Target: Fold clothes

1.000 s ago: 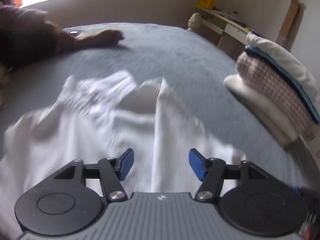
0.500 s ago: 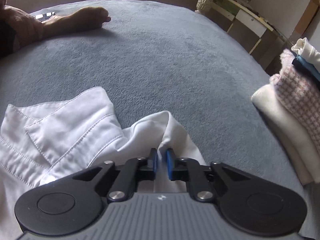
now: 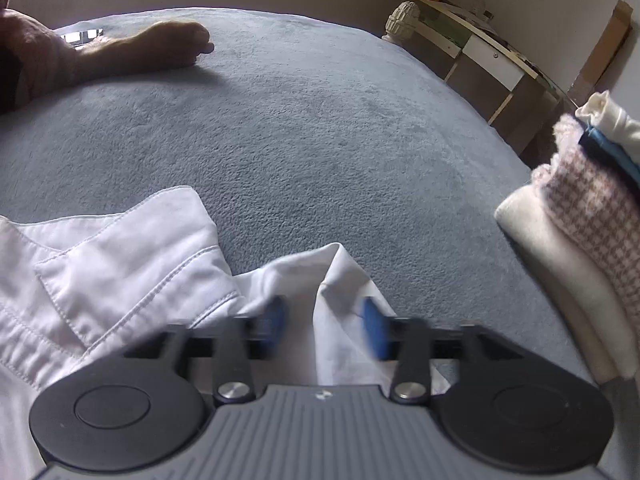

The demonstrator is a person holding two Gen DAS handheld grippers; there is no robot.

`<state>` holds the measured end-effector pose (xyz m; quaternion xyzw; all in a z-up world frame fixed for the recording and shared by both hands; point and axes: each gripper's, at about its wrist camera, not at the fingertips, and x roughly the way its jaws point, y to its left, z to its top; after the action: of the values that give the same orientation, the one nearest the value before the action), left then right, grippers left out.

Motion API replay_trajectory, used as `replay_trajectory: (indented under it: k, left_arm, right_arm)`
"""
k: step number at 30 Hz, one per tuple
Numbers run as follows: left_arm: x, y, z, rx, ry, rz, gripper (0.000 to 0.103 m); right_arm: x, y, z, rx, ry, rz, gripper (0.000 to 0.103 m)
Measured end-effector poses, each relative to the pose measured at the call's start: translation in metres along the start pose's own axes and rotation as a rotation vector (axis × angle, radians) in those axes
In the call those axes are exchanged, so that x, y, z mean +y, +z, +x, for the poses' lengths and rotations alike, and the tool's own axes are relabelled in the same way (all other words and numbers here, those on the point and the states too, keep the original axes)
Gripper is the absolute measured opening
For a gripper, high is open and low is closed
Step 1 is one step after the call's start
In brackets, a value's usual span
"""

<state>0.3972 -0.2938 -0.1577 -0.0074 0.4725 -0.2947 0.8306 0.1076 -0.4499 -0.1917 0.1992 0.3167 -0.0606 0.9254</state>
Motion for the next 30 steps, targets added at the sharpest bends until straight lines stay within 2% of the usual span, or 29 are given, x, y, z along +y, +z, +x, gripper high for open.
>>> replay_trajectory:
  k: [2, 4, 9, 13, 16, 18, 22, 25, 27, 30]
  left_arm:
    - [0.001, 0.002, -0.016, -0.006, 0.006, 0.006, 0.068]
    - [0.006, 0.003, -0.038, -0.006, -0.010, 0.005, 0.073]
    - [0.037, -0.001, -0.115, -0.059, -0.032, -0.059, 0.074]
    - [0.063, -0.014, -0.207, -0.106, -0.078, -0.102, 0.073]
    - [0.075, -0.035, -0.281, -0.129, -0.049, -0.088, 0.073]
    - [0.081, -0.057, -0.317, -0.102, -0.002, -0.073, 0.073]
    - [0.085, -0.131, -0.347, -0.001, 0.030, -0.051, 0.073]
    - [0.078, -0.192, -0.346, 0.091, 0.033, -0.056, 0.073]
    - [0.064, -0.230, -0.339, 0.159, 0.034, -0.018, 0.073]
    - [0.045, -0.282, -0.327, 0.223, 0.089, 0.054, 0.073]
  right_arm:
    - [0.003, 0.002, -0.012, 0.013, -0.012, -0.022, 0.036]
    - [0.006, 0.004, -0.028, 0.009, -0.022, -0.039, 0.040]
    - [0.019, 0.016, -0.058, -0.056, 0.039, -0.049, 0.040]
    - [0.041, 0.023, -0.063, -0.051, 0.059, -0.079, 0.025]
    - [0.052, 0.017, -0.092, -0.055, 0.130, -0.031, 0.023]
    - [0.058, 0.013, -0.112, -0.057, 0.178, 0.001, 0.021]
    - [0.066, -0.018, -0.135, 0.051, 0.242, 0.034, 0.015]
    - [0.087, -0.046, -0.144, 0.173, 0.296, 0.030, 0.013]
    - [0.101, -0.065, -0.150, 0.254, 0.332, 0.027, 0.013]
    - [0.130, -0.099, -0.150, 0.373, 0.346, -0.027, 0.013]
